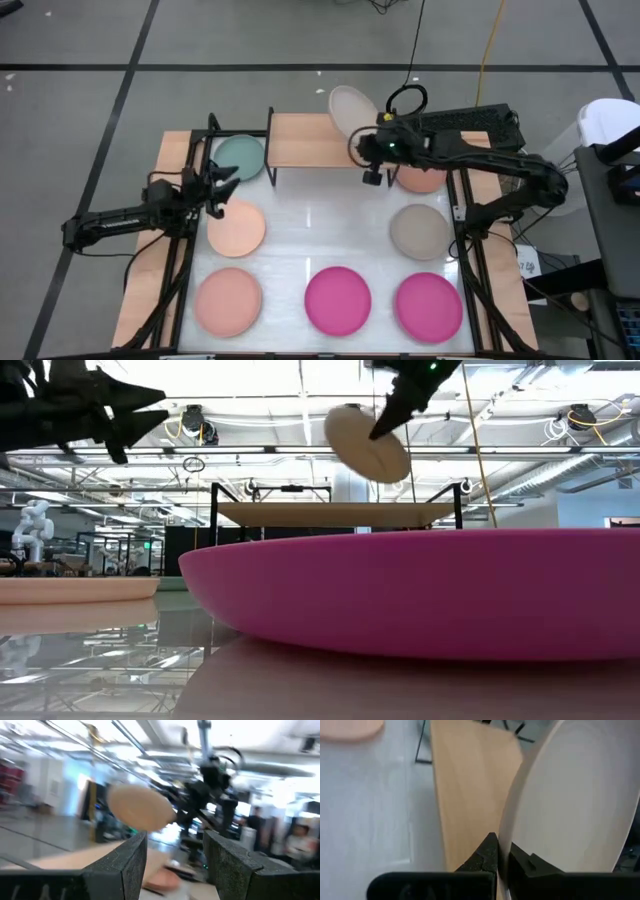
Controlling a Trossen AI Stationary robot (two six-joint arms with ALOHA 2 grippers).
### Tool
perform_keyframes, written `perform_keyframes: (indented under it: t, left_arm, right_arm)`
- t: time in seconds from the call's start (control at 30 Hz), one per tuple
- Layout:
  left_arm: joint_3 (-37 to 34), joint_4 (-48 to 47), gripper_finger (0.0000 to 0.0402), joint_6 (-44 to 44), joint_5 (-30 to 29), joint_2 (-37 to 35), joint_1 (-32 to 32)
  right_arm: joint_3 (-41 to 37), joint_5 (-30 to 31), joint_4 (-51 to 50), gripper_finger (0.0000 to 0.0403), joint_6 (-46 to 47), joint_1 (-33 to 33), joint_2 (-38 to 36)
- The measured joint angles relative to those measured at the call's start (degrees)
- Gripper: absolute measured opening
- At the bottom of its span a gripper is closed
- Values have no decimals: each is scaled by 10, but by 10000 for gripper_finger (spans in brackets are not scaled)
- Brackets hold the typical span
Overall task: Place and stack plates onto a shelf
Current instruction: Put the light brown plate on the shelf
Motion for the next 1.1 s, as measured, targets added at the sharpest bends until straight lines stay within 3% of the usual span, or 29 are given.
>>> perform_keyframes:
  t: [0.17, 0.27, 0.43, 0.8, 1.1]
  left_arm:
    - [0, -3, 198, 27, -41, 0, 0]
    - [0, -26, 198, -7, -41, 0, 0]
    - [0, -51, 198, 3, -41, 0, 0]
    - [0, -65, 198, -11, -39, 0, 0]
    - [0, -65, 198, -13, -34, 0, 0]
  right_arm:
    - [0, 0, -15, 0, -33, -7, 58]
    - [0, 4, -48, 0, -35, -17, 92]
    - [0, 58, -83, 0, -37, -22, 121]
    - [0, 10, -104, 1, 1, -14, 100]
    - [-1, -3, -105, 43, 11, -9, 99]
